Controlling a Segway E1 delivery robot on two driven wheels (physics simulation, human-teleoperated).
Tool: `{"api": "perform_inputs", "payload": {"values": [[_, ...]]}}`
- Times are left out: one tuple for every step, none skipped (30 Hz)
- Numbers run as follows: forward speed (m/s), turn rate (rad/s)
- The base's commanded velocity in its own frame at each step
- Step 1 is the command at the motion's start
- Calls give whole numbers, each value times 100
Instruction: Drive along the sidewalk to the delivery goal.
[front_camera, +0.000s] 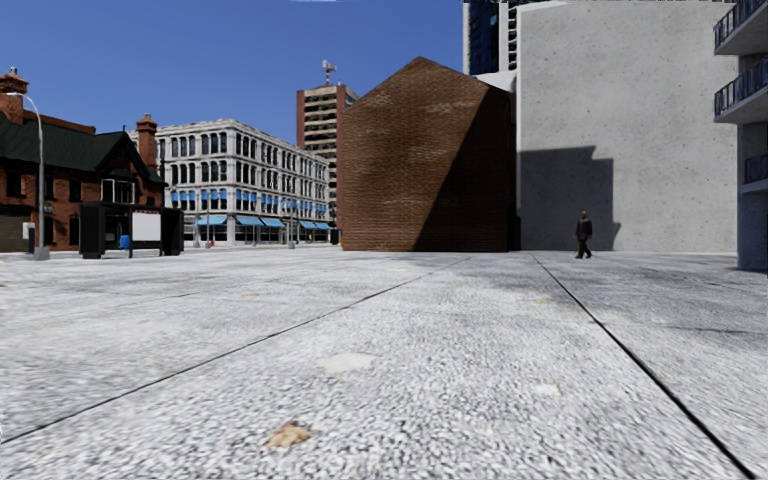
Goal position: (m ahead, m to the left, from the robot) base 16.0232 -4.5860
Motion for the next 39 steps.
{"api": "perform_inputs", "payload": {"values": [[155, 59], [157, 59], [158, 59], [158, 59], [159, 59], [161, 59], [162, 59], [162, 59], [163, 59], [168, 59], [175, 59], [175, 59], [178, 59], [179, 59], [180, 59], [186, 59], [186, 59], [195, 56], [198, 0], [198, 0], [198, 0], [199, 0], [199, 0], [199, 0], [199, 0], [199, 0], [199, 0], [199, 0], [199, -10], [199, -28], [199, -28], [199, -34], [199, -36], [199, -36], [199, -36], [199, -37], [199, -37], [199, -38], [199, -38]]}}
